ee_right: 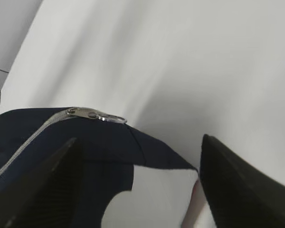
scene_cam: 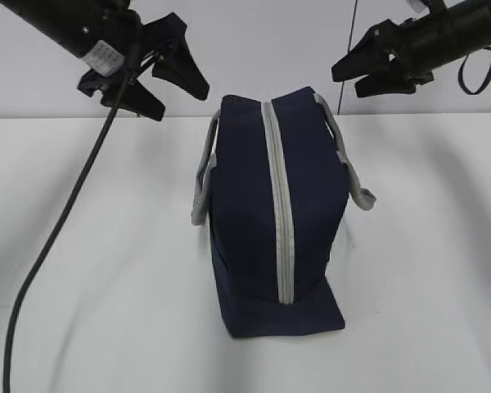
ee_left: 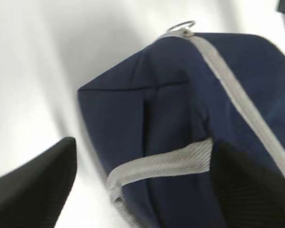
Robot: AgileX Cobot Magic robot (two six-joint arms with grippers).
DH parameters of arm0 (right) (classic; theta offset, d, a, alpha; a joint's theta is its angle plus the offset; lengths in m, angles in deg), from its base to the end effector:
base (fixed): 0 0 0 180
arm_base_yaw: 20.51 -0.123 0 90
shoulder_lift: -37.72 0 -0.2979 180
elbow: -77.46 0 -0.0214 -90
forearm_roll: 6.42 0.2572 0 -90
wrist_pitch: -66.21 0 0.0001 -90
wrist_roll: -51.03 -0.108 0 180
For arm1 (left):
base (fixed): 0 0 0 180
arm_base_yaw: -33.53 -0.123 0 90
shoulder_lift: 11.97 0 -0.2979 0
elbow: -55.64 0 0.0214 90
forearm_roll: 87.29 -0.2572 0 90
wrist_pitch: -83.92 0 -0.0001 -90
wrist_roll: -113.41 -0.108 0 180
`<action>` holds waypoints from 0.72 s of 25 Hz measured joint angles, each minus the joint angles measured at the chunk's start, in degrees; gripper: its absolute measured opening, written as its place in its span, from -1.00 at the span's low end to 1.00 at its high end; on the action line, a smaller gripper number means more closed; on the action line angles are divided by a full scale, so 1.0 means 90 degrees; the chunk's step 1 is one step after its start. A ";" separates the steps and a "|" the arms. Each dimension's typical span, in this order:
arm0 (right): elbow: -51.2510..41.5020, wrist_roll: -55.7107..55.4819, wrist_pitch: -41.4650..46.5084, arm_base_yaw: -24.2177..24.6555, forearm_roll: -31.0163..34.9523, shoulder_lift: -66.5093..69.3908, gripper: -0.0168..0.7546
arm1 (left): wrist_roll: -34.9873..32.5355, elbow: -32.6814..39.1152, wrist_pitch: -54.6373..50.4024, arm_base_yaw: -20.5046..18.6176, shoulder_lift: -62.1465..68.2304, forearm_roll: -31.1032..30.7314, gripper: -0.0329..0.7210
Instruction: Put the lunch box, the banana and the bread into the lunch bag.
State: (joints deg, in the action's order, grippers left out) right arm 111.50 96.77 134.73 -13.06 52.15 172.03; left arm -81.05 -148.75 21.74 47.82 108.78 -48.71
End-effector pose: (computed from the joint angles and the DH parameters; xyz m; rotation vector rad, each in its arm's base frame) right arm 0.5014 0.0209 0.2528 -0.4229 2.3084 1.0223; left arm 0.4233 -0.1693 0.2920 0.3856 2.6120 -0.8934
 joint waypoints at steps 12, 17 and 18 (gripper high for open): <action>-0.0026 -0.3316 0.0167 -0.0064 -0.2539 -0.1349 0.52 | 0.1607 0.0000 -0.0520 0.0315 -0.0811 -0.2598 0.51; -0.0497 -0.3520 0.0181 -0.0323 -0.2911 -0.1994 0.52 | 0.2139 0.0000 -0.0919 0.0703 -0.1189 -0.3882 0.51; -0.0663 -0.3564 0.0198 -0.0388 -0.3034 -0.2168 0.52 | 0.2207 0.0000 -0.0966 0.0751 -0.1248 -0.4013 0.51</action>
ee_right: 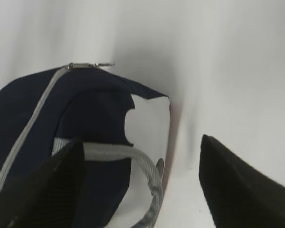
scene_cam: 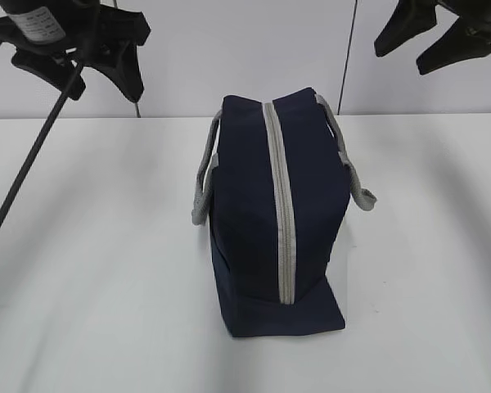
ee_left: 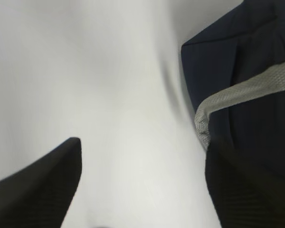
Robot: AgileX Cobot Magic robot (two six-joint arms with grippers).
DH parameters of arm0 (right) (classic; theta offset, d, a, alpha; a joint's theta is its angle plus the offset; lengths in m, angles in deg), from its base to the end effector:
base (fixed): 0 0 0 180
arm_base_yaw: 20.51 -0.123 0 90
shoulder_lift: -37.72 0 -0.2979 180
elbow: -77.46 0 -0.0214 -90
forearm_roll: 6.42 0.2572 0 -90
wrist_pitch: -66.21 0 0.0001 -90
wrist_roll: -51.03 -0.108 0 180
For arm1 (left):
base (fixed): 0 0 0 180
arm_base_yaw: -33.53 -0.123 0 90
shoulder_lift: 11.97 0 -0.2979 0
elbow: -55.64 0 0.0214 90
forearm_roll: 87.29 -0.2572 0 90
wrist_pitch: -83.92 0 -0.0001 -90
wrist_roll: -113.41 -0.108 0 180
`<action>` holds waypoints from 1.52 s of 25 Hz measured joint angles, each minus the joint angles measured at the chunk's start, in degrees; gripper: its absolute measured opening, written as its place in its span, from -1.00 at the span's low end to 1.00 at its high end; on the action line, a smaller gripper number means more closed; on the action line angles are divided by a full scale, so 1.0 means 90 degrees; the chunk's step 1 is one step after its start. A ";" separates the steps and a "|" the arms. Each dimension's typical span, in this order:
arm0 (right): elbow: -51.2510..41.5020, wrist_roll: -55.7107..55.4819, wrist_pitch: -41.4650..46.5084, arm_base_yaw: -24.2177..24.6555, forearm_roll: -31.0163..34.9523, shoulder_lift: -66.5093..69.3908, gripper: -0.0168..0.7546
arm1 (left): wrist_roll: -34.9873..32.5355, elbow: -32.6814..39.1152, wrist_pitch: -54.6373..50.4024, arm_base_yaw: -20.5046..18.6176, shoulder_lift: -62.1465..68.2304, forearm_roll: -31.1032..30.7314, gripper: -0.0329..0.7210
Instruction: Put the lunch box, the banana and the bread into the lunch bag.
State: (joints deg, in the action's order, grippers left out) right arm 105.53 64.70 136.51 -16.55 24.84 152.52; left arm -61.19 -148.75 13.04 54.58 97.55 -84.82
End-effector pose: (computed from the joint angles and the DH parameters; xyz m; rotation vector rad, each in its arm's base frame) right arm 0.4244 0.0235 0.3447 -0.1142 2.5956 0.6440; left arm 0.3697 -0.1470 0.3483 0.3653 2.7131 -0.1913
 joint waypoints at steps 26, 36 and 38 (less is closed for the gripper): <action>-0.5364 -0.0184 -0.0046 -0.0149 -0.1440 -0.5914 0.52 | 0.0352 0.5332 0.0716 0.0052 -0.4970 -0.0186 0.46; -0.7339 -0.0489 -0.0060 -0.0159 -0.1464 -0.8068 0.52 | 0.0352 0.6915 0.0701 0.0052 -0.7751 -0.0402 0.45; -0.7582 -0.0552 -0.0045 -0.0159 -0.1491 -0.8582 0.52 | 0.0352 0.7246 0.0675 0.0052 -0.8311 -0.0432 0.44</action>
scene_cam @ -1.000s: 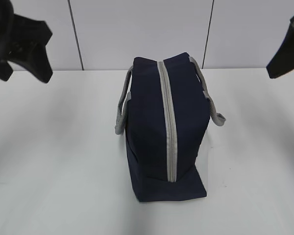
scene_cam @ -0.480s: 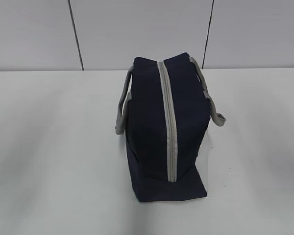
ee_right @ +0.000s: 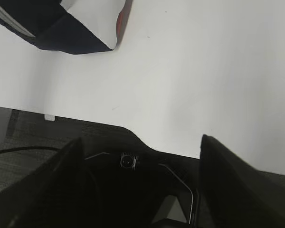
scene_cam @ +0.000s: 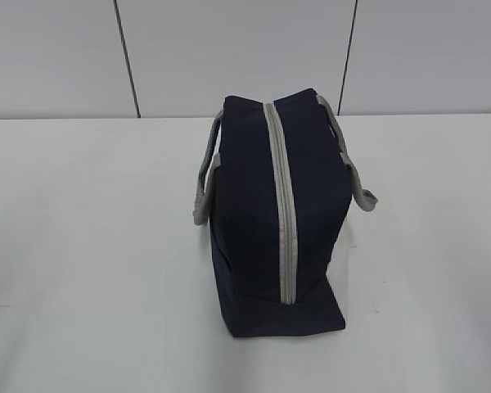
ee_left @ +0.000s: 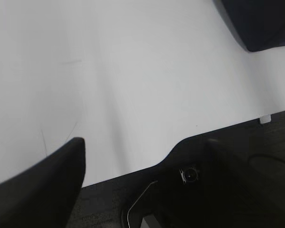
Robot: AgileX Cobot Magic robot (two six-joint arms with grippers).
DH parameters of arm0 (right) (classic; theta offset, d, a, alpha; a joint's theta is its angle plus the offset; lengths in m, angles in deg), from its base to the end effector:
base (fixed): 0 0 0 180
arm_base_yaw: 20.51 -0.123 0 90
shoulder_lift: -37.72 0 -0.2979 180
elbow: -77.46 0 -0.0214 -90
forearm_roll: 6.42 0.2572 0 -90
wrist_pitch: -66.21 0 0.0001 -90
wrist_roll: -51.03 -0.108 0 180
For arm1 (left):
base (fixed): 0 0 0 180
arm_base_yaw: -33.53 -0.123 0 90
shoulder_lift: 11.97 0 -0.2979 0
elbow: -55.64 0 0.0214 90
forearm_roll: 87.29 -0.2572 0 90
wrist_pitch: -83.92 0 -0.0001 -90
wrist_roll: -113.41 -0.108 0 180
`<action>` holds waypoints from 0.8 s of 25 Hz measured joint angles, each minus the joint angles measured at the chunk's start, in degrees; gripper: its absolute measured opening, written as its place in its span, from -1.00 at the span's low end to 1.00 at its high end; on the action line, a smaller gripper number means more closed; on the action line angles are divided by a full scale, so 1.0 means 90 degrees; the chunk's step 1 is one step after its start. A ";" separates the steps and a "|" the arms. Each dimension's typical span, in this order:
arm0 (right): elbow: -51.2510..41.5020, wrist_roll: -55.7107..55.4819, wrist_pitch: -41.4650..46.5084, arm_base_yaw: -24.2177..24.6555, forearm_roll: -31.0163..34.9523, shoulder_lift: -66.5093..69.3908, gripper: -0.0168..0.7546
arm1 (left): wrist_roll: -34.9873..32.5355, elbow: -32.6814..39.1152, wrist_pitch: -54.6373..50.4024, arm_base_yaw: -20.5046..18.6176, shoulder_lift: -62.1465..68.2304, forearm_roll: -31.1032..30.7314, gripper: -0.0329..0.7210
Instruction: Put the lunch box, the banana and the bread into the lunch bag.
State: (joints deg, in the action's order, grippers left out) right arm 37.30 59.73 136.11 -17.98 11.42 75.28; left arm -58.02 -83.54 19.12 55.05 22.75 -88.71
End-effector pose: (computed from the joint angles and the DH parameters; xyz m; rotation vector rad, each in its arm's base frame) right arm 0.0686 0.0281 0.2937 -0.1081 2.5298 0.3389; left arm 0.0639 -0.0226 0.2944 0.2803 2.4433 -0.1991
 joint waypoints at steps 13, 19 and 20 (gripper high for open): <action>-0.0420 -0.0646 0.0000 0.0000 -0.1983 -0.2367 0.52 | 0.0000 0.0738 0.0146 0.0000 -0.1644 -0.0466 0.44; -0.0925 -0.0665 -0.0356 0.0000 -0.1949 -0.2368 0.52 | 0.0000 0.0738 0.0151 0.0010 -0.1644 -0.0535 0.44; -0.0951 -0.0665 -0.0372 0.0000 -0.1921 -0.2368 0.52 | 0.0000 0.0738 0.0151 0.0010 -0.1644 -0.0535 0.44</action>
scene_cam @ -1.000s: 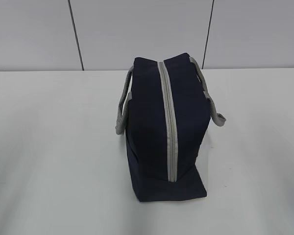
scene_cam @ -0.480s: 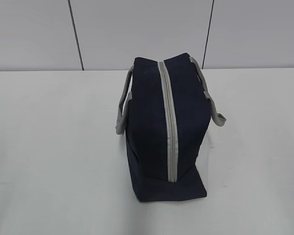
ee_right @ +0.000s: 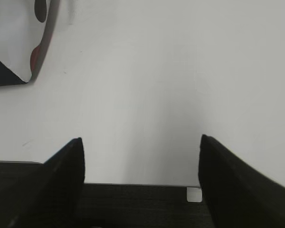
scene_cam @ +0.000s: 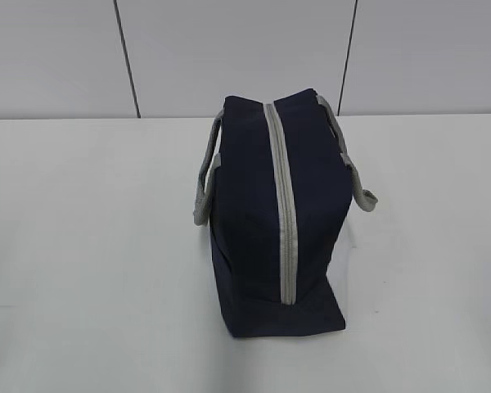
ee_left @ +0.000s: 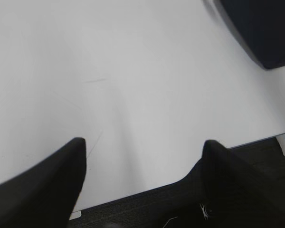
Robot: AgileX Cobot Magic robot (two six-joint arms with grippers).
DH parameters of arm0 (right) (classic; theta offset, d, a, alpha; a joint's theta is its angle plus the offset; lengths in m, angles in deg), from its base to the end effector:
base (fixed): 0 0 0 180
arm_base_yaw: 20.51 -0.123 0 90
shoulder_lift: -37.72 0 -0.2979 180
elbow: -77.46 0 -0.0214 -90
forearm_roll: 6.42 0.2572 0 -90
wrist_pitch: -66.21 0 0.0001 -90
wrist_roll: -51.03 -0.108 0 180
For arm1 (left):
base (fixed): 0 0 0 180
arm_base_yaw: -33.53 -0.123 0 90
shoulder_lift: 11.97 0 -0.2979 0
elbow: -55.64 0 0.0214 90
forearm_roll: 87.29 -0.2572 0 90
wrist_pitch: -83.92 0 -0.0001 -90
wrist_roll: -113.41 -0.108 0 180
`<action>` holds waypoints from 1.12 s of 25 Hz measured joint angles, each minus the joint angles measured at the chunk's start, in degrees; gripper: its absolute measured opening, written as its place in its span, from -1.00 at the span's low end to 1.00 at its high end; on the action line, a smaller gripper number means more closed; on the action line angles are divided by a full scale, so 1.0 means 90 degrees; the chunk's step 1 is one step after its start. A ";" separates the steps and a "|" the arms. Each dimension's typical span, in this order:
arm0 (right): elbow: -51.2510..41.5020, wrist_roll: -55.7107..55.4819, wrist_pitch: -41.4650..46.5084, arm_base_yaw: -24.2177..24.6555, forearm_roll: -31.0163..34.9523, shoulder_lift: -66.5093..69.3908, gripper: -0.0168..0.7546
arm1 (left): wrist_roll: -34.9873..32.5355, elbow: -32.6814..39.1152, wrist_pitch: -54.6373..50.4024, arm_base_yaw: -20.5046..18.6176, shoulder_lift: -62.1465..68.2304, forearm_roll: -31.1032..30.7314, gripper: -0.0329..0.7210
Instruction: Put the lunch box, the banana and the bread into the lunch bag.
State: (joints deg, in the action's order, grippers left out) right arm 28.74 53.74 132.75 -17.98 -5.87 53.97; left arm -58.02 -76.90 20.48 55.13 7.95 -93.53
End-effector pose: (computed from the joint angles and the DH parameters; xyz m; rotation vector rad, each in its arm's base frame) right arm 0.0188 0.0001 0.2629 -0.0038 2.2955 -0.0352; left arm 0.0323 -0.0015 0.2730 0.2634 2.2654 -0.1397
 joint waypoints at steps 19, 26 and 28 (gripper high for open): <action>-0.0021 -0.0010 -0.0124 0.0000 0.0075 -0.0230 0.52 | 0.0000 0.0000 0.0001 -0.0322 -0.0160 0.0000 0.36; -0.0021 -0.0010 -0.0124 0.0000 0.0075 -0.0917 0.52 | 0.0000 0.0000 -0.0012 -0.1100 -0.0561 0.0000 0.35; -0.0021 -0.0010 -0.0124 0.0000 0.0075 -0.1045 0.52 | 0.0000 0.0000 -0.0018 -0.1238 -0.0685 0.0000 0.35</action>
State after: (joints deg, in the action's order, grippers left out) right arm 28.55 53.65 131.64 -17.98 -5.20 44.57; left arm -58.02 -76.90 20.31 43.98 1.78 -93.53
